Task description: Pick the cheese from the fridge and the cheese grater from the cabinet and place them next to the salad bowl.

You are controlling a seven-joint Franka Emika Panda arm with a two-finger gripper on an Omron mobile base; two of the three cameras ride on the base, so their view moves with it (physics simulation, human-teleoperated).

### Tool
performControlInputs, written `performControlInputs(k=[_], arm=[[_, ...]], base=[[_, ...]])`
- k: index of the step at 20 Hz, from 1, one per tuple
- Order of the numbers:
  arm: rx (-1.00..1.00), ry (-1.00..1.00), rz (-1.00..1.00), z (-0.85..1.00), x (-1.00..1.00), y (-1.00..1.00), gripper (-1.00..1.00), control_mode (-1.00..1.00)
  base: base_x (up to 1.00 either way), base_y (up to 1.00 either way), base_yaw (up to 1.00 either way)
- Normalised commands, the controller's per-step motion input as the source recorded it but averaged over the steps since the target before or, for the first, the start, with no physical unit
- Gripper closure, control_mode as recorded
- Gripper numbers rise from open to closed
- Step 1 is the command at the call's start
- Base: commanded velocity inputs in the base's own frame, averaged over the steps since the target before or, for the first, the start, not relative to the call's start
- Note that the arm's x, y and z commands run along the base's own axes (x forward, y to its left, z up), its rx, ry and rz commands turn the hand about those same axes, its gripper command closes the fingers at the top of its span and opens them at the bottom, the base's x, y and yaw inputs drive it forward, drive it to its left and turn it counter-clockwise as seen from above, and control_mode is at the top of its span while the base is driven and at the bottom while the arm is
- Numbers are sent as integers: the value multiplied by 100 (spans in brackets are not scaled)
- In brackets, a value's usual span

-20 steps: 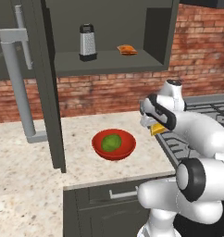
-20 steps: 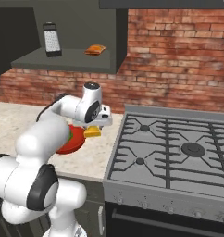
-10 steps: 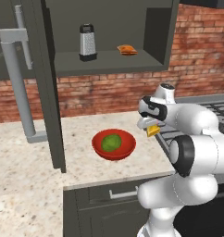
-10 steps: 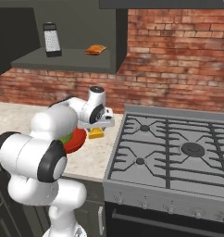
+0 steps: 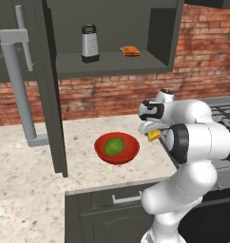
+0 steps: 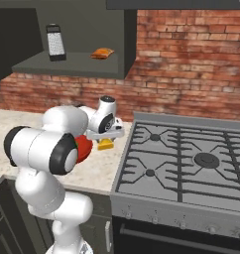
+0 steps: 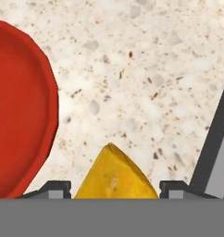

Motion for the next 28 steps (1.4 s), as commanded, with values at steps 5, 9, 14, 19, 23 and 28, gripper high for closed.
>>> performControlInputs(k=[5, 9, 14, 19, 23, 28], arm=[[0, 1, 3, -20, 23, 0, 100, -100], [0, 0, 3, -15, 16, 0, 100, -100], [0, 0, 3, -17, 16, 0, 100, -100], [0, 1, 2, -16, 6, 0, 100, -100], [0, 0, 1, -19, 4, 0, 100, -100], [0, 1, 0, -2, 0, 0, -100, -100]], base=[[0, 0, 0], [0, 0, 0], [0, 0, 0], [0, 0, 0], [0, 0, 0], [0, 0, 0]])
